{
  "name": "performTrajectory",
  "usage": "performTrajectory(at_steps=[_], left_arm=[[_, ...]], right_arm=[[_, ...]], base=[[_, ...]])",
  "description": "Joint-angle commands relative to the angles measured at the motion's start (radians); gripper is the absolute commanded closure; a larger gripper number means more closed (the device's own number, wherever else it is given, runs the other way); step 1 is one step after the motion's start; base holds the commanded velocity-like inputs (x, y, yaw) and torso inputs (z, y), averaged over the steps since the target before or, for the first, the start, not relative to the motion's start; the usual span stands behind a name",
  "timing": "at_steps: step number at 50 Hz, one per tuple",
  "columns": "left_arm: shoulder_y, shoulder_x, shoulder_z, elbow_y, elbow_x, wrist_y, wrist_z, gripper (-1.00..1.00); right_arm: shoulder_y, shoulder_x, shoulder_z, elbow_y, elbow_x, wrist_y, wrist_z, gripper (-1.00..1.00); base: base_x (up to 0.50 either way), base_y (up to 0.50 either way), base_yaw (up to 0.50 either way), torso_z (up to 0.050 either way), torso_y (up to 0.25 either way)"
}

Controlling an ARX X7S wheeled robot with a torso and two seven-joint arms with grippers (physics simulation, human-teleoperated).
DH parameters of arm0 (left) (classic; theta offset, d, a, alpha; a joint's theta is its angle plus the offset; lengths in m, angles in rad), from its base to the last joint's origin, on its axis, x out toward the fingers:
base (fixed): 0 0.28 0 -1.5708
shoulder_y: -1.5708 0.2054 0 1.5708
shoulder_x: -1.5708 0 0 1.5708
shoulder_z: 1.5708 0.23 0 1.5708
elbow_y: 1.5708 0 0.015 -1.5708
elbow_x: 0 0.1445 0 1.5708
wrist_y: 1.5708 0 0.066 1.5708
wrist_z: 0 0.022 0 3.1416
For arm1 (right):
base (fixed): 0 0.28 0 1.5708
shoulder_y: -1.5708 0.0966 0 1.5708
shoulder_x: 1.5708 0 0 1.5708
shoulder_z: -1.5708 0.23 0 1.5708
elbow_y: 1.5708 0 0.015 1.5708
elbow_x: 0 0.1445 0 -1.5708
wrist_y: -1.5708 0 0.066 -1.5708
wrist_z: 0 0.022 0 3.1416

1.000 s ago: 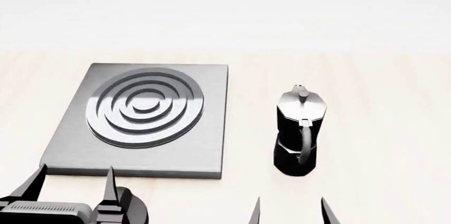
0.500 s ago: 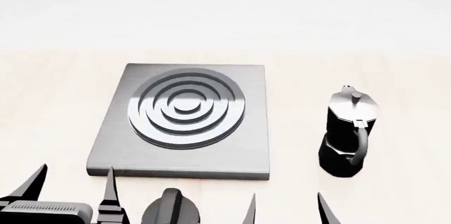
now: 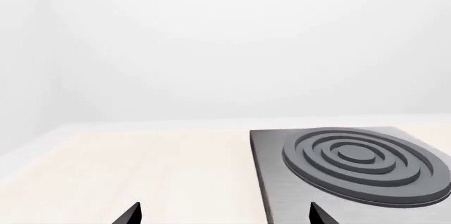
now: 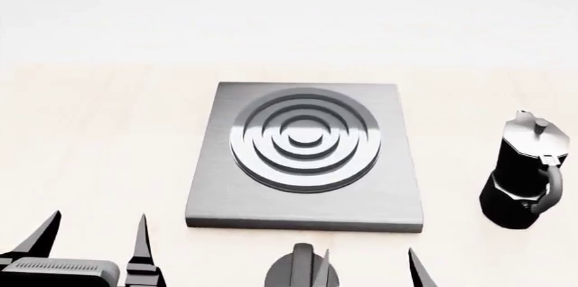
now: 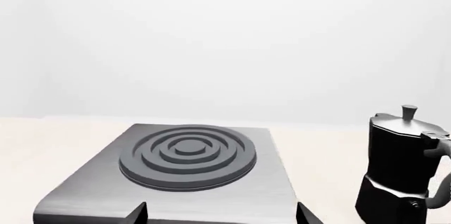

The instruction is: Put the moka pot on the stove.

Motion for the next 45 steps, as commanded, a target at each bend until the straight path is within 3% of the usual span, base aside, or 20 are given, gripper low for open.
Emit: performTrajectory(at_steps=[1,34,35,36,41,45], left_arm=[[-0.003,-0.003,0.006,-0.015,-0.004,0.014,-0.004,-1.00],[0.006,-0.021,0.027,0.018,0.004,-0.017,-0.040,-1.00],[0.039,0.179,-0.187,0.022,0.195,-0.032,0.205,-1.00],[0.043,0.170,-0.172,0.002,0.193,-0.004,0.195,-1.00],[0.039,0.151,-0.147,-0.107,0.179,0.091,0.167,-1.00],[0.039,0.140,-0.136,-0.093,0.171,0.078,0.155,-1.00]], right_arm=[[-0.001,0.008,-0.003,0.004,0.008,-0.003,0.008,-1.00],[-0.022,0.038,-0.015,-0.068,-0.024,0.046,0.071,-1.00],[-0.056,-0.192,0.197,0.074,-0.214,0.046,-0.197,-1.00],[-0.059,-0.186,0.186,-0.065,-0.204,0.054,-0.189,-1.00],[-0.033,-0.159,0.182,-0.048,-0.173,0.076,-0.171,-1.00],[0.003,-0.139,0.179,-0.033,-0.161,0.100,-0.173,-1.00]], base=[[0.00,0.14,0.00,0.000,0.000],[0.00,0.01,0.00,0.000,0.000],[0.00,0.00,0.00,0.000,0.000],[0.00,0.00,0.00,0.000,0.000],[0.00,0.00,0.00,0.000,0.000],[0.00,0.00,0.00,0.000,0.000]])
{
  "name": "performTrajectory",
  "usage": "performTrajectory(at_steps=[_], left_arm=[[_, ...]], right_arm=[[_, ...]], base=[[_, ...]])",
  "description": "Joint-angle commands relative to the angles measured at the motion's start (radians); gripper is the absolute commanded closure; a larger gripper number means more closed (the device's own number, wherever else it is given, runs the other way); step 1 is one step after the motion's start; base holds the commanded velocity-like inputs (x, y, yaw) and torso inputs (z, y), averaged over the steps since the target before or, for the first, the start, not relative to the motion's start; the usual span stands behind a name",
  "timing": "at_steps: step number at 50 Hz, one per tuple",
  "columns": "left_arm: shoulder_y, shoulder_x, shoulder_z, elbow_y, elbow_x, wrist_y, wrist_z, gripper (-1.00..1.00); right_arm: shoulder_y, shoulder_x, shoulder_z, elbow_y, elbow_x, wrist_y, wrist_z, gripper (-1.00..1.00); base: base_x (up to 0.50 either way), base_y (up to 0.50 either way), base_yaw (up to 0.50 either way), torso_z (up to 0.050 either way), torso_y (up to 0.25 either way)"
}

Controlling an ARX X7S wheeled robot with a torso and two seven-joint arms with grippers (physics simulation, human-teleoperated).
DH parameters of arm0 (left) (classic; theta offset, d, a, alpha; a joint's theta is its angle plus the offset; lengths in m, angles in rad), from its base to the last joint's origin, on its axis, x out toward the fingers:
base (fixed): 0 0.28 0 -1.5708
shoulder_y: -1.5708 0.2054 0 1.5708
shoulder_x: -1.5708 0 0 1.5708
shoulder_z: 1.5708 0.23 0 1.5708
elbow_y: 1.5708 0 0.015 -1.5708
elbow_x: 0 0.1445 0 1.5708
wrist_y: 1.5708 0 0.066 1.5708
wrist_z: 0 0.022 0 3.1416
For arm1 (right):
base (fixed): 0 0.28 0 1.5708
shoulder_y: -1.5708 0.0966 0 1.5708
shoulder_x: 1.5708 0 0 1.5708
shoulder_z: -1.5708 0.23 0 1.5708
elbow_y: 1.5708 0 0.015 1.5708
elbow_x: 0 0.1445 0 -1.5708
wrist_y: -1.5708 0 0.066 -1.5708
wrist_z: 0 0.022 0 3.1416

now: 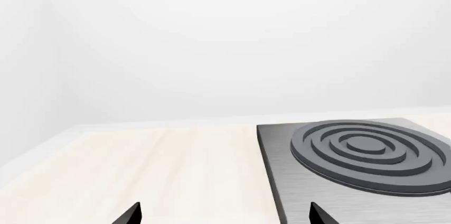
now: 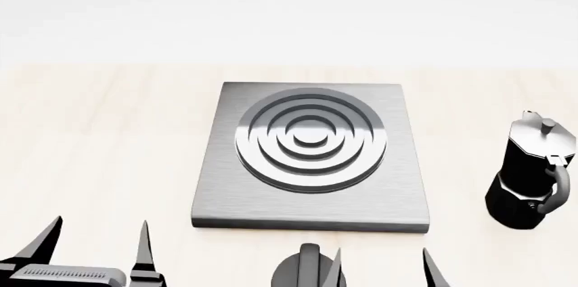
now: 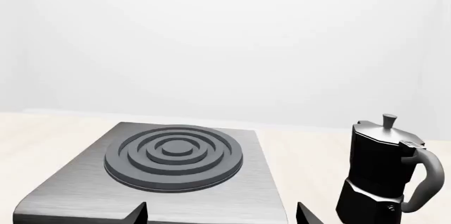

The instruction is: Put the moka pot on the stove.

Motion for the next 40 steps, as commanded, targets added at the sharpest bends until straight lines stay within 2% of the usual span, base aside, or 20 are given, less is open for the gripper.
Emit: performTrajectory(at_steps=[1,12,23,40], left_arm=[[0.013,0.050,-0.051,-0.066,0.048,0.061,0.064,-1.00],[0.002,0.030,-0.037,-0.078,0.027,0.062,0.042,-1.00],[0.000,0.013,-0.028,-0.072,0.008,0.057,0.028,-1.00],[-0.002,-0.011,-0.015,-0.068,-0.018,0.050,0.012,-1.00]], right_arm=[[0.055,-0.045,0.073,0.041,-0.038,0.045,-0.092,-1.00],[0.205,0.007,0.074,0.047,-0.007,0.186,-0.130,-1.00],[0.318,0.048,0.143,0.051,0.065,0.316,-0.146,-1.00],[0.345,0.142,0.209,-0.111,0.057,0.544,-0.122,-1.00]], base=[[0.00,0.00,0.00,0.000,0.000],[0.00,0.00,0.00,0.000,0.000],[0.00,0.00,0.00,0.000,0.000],[0.00,0.00,0.00,0.000,0.000]])
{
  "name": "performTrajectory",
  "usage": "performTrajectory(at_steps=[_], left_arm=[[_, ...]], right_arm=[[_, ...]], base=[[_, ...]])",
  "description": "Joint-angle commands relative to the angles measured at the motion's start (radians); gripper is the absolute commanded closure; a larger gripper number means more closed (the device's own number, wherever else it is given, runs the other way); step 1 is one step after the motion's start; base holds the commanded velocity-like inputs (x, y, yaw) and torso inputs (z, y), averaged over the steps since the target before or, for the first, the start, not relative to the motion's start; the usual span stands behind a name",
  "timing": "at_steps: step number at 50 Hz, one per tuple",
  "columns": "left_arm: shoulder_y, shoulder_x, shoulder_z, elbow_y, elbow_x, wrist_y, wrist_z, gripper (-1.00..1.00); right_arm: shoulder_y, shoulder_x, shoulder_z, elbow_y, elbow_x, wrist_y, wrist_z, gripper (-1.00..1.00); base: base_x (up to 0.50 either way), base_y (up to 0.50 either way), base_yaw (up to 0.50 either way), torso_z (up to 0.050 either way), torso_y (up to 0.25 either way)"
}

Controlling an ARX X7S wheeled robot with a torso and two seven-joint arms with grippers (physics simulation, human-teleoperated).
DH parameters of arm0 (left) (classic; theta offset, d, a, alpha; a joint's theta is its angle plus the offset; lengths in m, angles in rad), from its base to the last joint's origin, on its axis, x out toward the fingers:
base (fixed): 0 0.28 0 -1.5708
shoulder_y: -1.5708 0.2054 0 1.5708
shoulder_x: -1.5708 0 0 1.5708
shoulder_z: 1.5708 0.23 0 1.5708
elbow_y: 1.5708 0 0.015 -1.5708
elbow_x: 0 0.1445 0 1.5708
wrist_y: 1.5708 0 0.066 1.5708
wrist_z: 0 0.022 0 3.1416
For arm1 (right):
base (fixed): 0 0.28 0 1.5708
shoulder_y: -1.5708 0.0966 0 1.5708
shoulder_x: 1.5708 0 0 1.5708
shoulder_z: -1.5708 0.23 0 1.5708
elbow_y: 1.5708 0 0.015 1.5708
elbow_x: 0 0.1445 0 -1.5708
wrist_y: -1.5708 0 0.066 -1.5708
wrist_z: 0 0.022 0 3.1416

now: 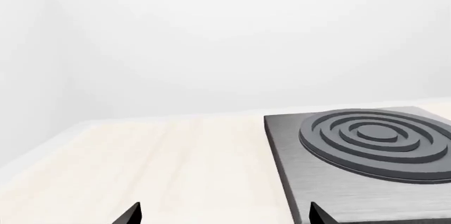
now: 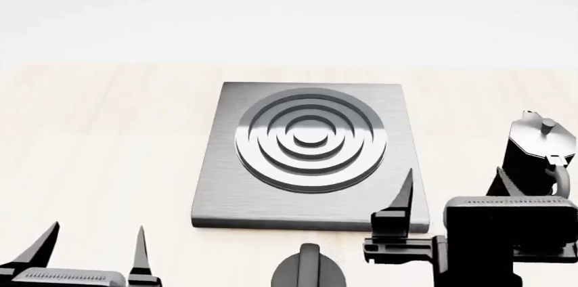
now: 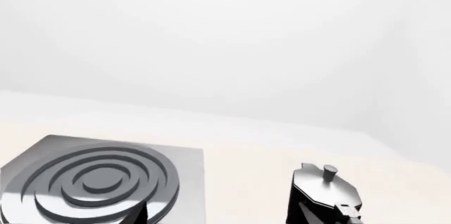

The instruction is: Put the moka pot on the stove.

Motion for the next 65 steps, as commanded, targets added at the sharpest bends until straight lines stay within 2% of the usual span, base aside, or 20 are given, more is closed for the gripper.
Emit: performTrajectory(at_steps=[1,13,30,50,65], left_arm=[[0.001,-0.009,-0.002,-0.014,-0.032,0.025,0.010,-1.00],[-0.004,-0.022,0.008,-0.022,-0.045,0.026,0.001,-1.00],[-0.012,-0.036,0.021,-0.029,-0.059,0.027,-0.011,-1.00],[-0.015,-0.053,0.029,-0.024,-0.077,0.024,-0.024,-1.00],[-0.024,-0.063,0.034,-0.028,-0.090,0.022,-0.031,-1.00]], right_arm=[[0.029,0.046,0.056,-0.058,0.028,0.120,-0.019,-1.00],[0.051,0.110,0.124,-0.197,0.071,0.275,-0.046,-1.00],[0.029,0.137,0.186,-0.239,0.085,0.311,-0.044,-1.00],[0.021,0.123,0.310,-0.077,0.208,0.235,-0.147,-1.00],[0.082,0.138,0.304,0.073,0.201,0.192,-0.156,-1.00]], base=[[0.00,0.00,0.00,0.000,0.000],[0.00,0.00,0.00,0.000,0.000],[0.00,0.00,0.00,0.000,0.000],[0.00,0.00,0.00,0.000,0.000],[0.00,0.00,0.00,0.000,0.000]])
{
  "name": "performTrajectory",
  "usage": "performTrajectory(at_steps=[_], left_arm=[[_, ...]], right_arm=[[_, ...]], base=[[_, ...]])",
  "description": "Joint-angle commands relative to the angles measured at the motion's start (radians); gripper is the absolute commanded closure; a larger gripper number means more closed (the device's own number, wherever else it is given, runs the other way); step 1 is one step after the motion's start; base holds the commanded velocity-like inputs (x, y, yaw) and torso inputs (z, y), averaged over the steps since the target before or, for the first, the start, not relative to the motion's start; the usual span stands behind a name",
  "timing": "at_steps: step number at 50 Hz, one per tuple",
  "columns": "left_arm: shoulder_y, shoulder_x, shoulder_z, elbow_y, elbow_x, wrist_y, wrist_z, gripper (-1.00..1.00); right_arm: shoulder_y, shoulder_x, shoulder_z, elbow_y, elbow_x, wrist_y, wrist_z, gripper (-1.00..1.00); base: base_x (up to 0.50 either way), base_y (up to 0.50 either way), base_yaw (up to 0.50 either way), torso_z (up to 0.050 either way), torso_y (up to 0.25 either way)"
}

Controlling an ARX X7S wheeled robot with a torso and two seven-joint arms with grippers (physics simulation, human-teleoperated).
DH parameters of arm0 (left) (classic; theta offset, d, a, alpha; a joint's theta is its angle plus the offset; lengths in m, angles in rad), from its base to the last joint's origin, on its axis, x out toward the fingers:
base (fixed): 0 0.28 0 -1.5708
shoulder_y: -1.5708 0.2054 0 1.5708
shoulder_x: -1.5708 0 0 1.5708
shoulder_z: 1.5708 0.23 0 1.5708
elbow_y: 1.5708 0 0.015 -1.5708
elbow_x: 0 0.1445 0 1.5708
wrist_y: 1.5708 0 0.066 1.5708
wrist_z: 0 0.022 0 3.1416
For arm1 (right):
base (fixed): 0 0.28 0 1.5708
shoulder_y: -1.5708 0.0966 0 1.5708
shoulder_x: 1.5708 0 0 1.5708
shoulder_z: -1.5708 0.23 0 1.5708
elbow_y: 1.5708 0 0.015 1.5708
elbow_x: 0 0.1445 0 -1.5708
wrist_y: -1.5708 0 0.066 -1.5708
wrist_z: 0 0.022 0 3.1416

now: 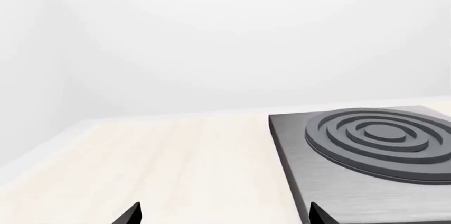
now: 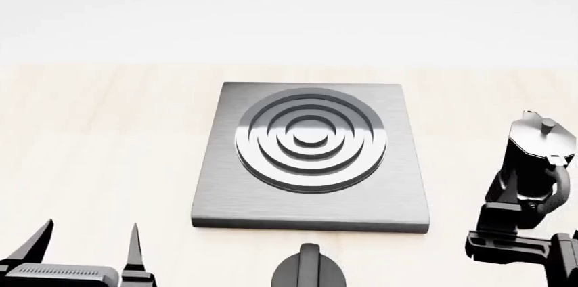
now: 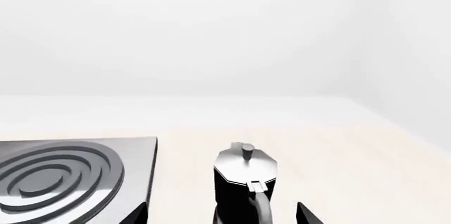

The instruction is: Put the moka pot on the stove.

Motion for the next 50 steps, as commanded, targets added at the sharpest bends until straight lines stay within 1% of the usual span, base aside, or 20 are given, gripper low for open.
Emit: performTrajectory(at_steps=[1,8,15,21,26,40,50], left_arm=[[-0.007,-0.002,-0.007,-0.025,-0.026,0.030,0.016,-1.00],[-0.012,-0.004,-0.002,-0.031,-0.031,0.031,0.013,-1.00],[-0.015,-0.009,0.002,-0.033,-0.035,0.030,0.012,-1.00],[-0.017,-0.013,0.005,-0.030,-0.039,0.025,0.010,-1.00],[-0.019,-0.016,0.005,-0.030,-0.043,0.023,0.006,-1.00],[-0.026,-0.021,0.012,-0.037,-0.050,0.023,-0.001,-1.00],[-0.039,-0.022,0.019,-0.056,-0.053,0.028,-0.003,-1.00]], right_arm=[[0.055,0.001,0.011,0.136,0.019,-0.038,-0.027,-1.00],[0.096,-0.003,-0.008,0.236,0.010,-0.062,-0.028,-1.00],[0.138,-0.010,-0.041,0.383,-0.012,-0.122,-0.033,-1.00],[0.148,-0.018,-0.039,0.449,-0.018,-0.147,-0.024,-1.00],[0.143,-0.015,-0.028,0.465,-0.017,-0.152,-0.019,-1.00],[0.131,-0.001,0.005,0.409,-0.007,-0.090,0.014,-1.00],[0.176,0.022,-0.028,0.430,-0.019,-0.055,0.015,-1.00]], base=[[0.00,0.00,0.00,0.000,0.000],[0.00,0.00,0.00,0.000,0.000],[0.00,0.00,0.00,0.000,0.000],[0.00,0.00,0.00,0.000,0.000],[0.00,0.00,0.00,0.000,0.000],[0.00,0.00,0.00,0.000,0.000],[0.00,0.00,0.00,0.000,0.000]])
